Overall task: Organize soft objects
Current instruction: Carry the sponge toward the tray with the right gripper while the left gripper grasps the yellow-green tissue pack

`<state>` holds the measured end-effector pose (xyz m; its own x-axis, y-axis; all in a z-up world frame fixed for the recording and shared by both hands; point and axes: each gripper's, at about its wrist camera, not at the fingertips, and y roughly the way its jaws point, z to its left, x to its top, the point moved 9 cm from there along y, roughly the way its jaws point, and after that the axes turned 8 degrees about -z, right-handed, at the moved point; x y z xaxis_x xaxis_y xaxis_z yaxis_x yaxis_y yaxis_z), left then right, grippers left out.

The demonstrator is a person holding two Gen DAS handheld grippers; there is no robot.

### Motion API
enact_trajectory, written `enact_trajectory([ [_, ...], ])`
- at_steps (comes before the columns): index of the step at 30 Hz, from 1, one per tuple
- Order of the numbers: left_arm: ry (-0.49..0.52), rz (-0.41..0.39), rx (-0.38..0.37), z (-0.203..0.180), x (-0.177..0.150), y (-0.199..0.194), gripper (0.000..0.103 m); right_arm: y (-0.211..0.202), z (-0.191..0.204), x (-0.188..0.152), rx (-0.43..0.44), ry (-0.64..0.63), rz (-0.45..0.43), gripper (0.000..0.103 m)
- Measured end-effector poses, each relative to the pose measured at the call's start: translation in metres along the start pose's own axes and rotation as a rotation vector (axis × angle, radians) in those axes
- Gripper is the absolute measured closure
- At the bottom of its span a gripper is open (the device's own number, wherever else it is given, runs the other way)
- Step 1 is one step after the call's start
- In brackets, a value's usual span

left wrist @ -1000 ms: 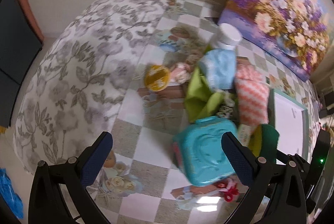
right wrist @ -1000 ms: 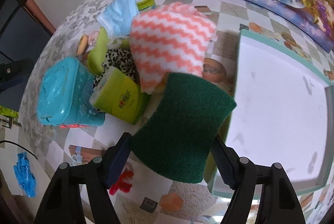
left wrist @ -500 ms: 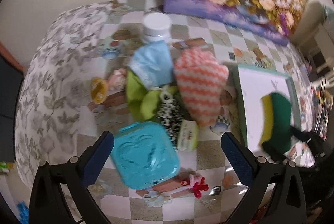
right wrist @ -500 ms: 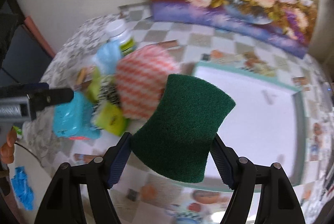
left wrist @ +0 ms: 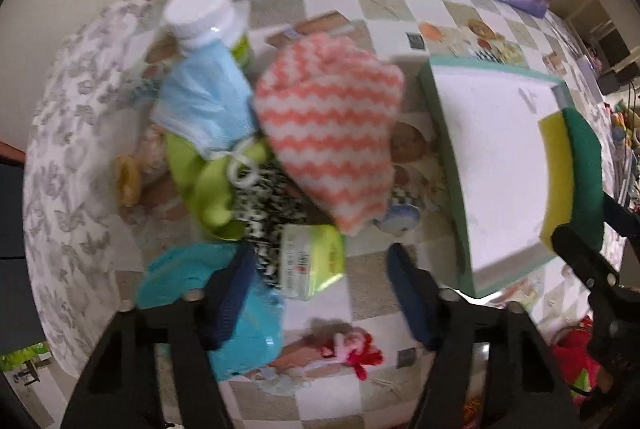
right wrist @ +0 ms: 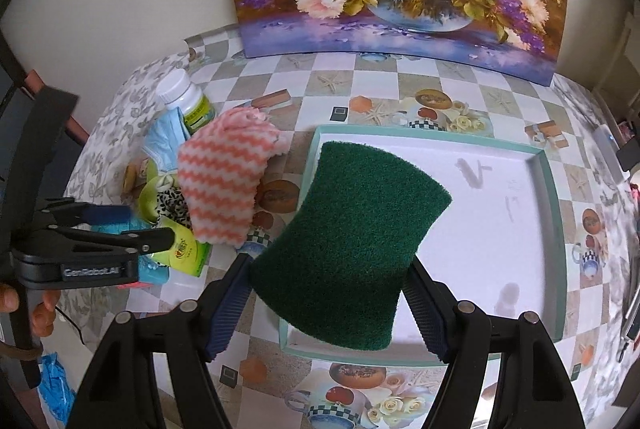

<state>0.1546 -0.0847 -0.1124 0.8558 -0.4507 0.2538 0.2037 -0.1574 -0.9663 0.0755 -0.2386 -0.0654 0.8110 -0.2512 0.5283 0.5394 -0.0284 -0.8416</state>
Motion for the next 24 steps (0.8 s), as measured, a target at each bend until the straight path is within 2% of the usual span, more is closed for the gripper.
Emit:
enact_trajectory([
  [6,0.007,0.059,0.049,-0.003,0.0,0.018,0.04,0.0,0.0,0.0,0.005,0.002,-0.003,0.026],
  [12,-0.013,0.092,0.052,0.0,-0.004,0.032,0.049,0.001,0.0,0.0,0.006,0.003,0.001,0.026],
  [15,-0.032,0.105,0.05,0.002,-0.009,0.039,0.062,0.003,-0.001,-0.001,0.008,0.007,0.007,0.026],
  [16,-0.042,0.11,0.039,0.002,-0.011,0.04,0.072,0.003,-0.001,-0.002,0.009,0.009,0.01,0.026],
  [17,-0.057,0.114,0.02,0.003,-0.013,0.041,0.077,0.004,-0.001,-0.002,0.009,0.013,0.013,0.026],
  [19,-0.074,0.106,0.003,0.004,-0.014,0.039,0.08,0.004,-0.002,-0.002,0.01,0.017,0.016,0.026],
  [24,-0.075,0.072,0.011,0.009,-0.014,0.026,0.08,0.001,-0.004,-0.001,0.016,0.026,0.008,0.026],
])
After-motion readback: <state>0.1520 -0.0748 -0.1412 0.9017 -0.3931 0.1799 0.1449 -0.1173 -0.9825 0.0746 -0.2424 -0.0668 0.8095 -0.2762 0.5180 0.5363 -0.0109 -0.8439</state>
